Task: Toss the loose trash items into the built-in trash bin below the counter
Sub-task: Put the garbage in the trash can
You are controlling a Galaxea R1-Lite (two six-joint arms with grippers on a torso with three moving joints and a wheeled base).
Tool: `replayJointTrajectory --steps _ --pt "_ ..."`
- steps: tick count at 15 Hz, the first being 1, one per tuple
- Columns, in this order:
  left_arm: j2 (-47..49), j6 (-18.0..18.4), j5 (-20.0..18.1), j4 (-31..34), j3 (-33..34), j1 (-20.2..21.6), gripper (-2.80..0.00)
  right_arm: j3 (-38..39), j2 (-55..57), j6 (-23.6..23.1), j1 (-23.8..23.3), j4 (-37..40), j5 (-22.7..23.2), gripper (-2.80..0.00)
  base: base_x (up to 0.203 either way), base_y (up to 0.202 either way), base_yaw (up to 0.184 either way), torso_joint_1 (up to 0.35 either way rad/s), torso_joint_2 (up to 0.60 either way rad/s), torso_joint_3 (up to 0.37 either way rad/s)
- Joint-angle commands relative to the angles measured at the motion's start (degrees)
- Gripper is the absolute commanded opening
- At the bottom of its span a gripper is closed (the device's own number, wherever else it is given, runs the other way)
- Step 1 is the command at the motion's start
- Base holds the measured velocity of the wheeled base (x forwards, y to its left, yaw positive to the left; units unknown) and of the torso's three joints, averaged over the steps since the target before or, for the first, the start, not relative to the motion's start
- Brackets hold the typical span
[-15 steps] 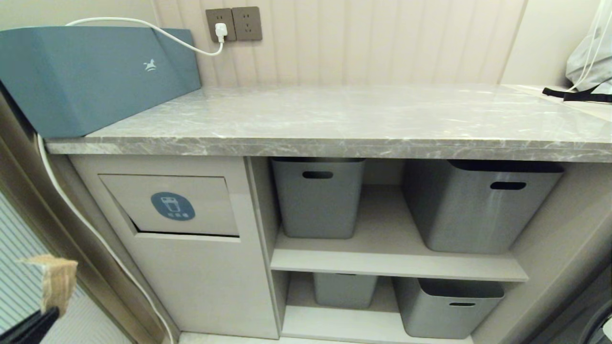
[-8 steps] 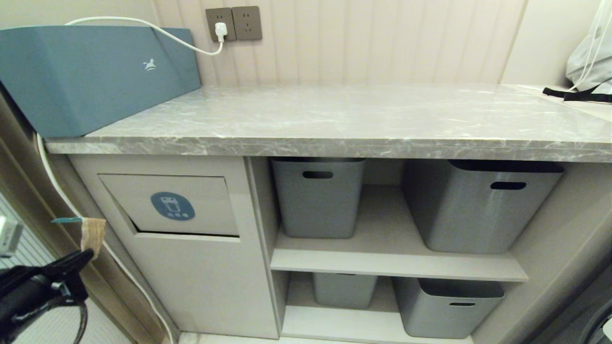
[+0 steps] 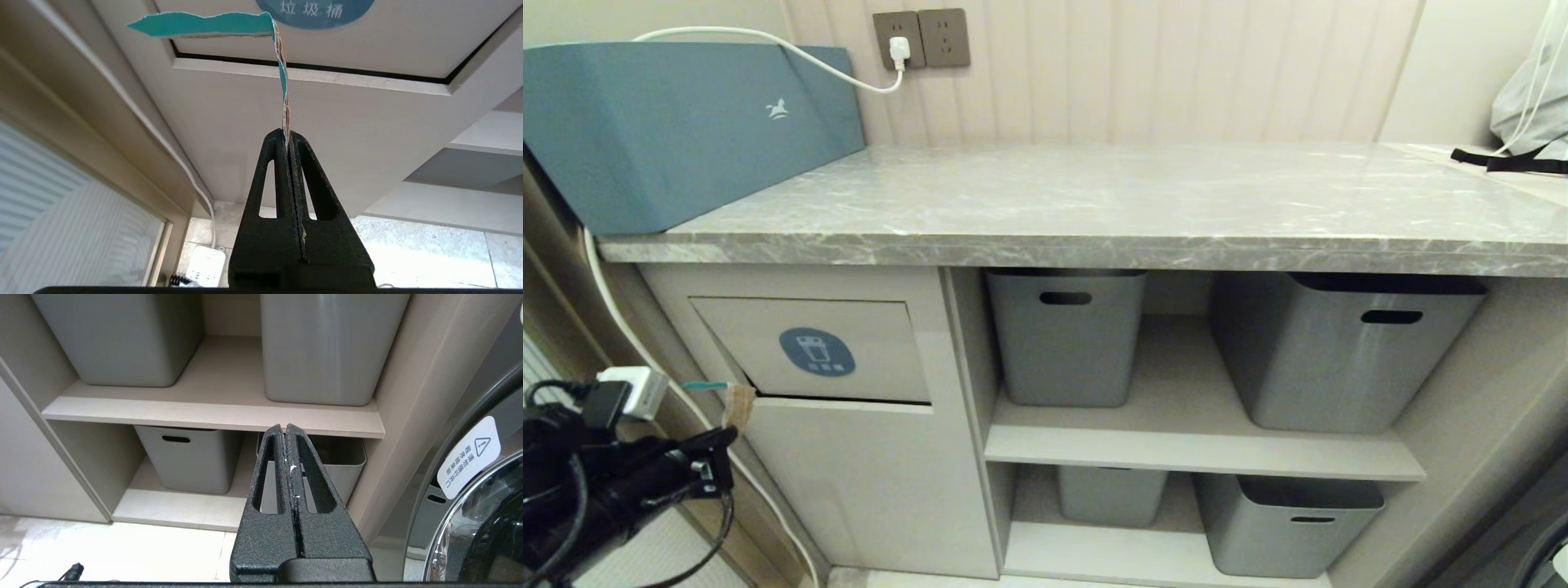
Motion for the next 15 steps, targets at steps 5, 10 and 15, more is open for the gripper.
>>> replayJointTrajectory --steps 5,10,15 --pt "11.2 0.1 -0.2 -6.3 -3.8 -2.8 -2.8 0.0 0.0 0.0 0.0 0.0 0.0 -2.8 0.0 0.0 0.0 0.0 0.0 0.0" --pt "21.8 0.8 -0.2 -8.1 -12.3 -5.0 -2.8 0.0 0.0 -0.1 0.0 0.0 0.0 -2.8 0.0 0.0 0.0 0.0 0.0 0.0" --pt "29.4 1.1 -0.1 -8.0 -22.5 -6.7 -2.8 0.0 0.0 0.0 0.0 0.0 0.0 -2.8 0.0 0.0 0.0 0.0 0.0 0.0"
